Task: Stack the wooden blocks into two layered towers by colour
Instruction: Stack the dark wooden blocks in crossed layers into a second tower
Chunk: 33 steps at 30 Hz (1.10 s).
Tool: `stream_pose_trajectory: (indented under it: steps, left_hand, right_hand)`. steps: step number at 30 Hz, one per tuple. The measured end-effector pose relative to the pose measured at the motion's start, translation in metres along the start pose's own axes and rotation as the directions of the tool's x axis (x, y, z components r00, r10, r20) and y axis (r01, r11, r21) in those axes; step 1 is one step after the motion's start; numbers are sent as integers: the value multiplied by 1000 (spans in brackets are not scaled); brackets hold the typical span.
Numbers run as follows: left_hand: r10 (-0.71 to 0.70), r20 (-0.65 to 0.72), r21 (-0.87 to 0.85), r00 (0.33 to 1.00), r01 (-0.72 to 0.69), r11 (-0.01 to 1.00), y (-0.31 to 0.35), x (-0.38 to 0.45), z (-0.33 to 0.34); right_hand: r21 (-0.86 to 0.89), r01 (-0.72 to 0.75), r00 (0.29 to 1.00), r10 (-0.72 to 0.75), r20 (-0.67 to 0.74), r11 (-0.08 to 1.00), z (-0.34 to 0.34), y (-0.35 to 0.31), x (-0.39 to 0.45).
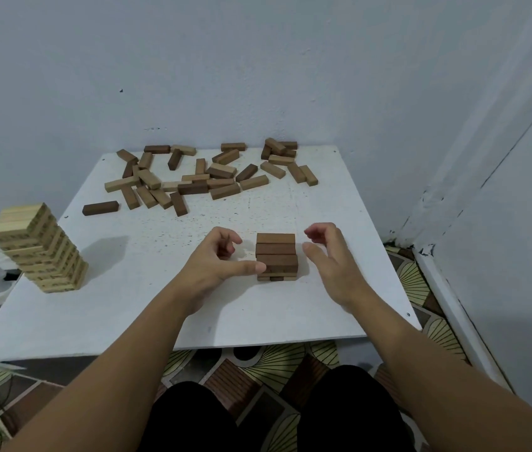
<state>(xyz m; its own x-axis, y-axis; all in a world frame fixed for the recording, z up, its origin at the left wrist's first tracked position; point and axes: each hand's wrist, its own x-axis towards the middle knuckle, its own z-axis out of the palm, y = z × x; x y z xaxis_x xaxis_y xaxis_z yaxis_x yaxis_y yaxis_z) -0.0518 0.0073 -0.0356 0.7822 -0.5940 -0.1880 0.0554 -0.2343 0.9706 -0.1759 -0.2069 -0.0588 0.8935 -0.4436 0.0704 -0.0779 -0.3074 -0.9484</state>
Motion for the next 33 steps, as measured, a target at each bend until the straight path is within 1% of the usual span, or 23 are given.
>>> stream_pose_trajectory:
  steps: [2,8,14,16,19,23,26,31,33]
  left_hand:
    - [10,15,13,1000,-10,1000,-1,-1,-2]
    - [-20,10,28,1000,20,999,2,-3,-2]
    - [-56,-35,-41,998,55,998,2,-3,-3]
    - [-63,-41,-50,997,61,997,1,-3,-4]
    - [-53,-83,-37,995,50,998,-1,-2,-1]
    - [-4,-123,-13,992,2,1000,1,-3,8]
    - [12,-96,-5,995,-12,1000,2,-2,10]
    - [-1,-63,-50,998,-2,999,3,-1,10]
    - [-2,-73,-51,997,-1,999,2,-1,10]
  right_hand:
    - [-47,38,999,-40,-36,998,3,2,-2]
    - [-121,27,1000,-26,15,992,5,5,1]
    - [-108,53,998,-57,-35,993,6,5,0]
    - [-113,53,998,-56,-28,992,6,5,-1]
    - [-129,51,998,-54,-20,990,7,3,-1]
    - [-126,48,998,-51,-24,991,6,3,0]
    - [-129,43,999,-46,-16,991,7,5,0]
    - [-124,35,999,-37,-14,992,7,4,0]
    - [-129,38,999,-40,-12,991,6,3,-1]
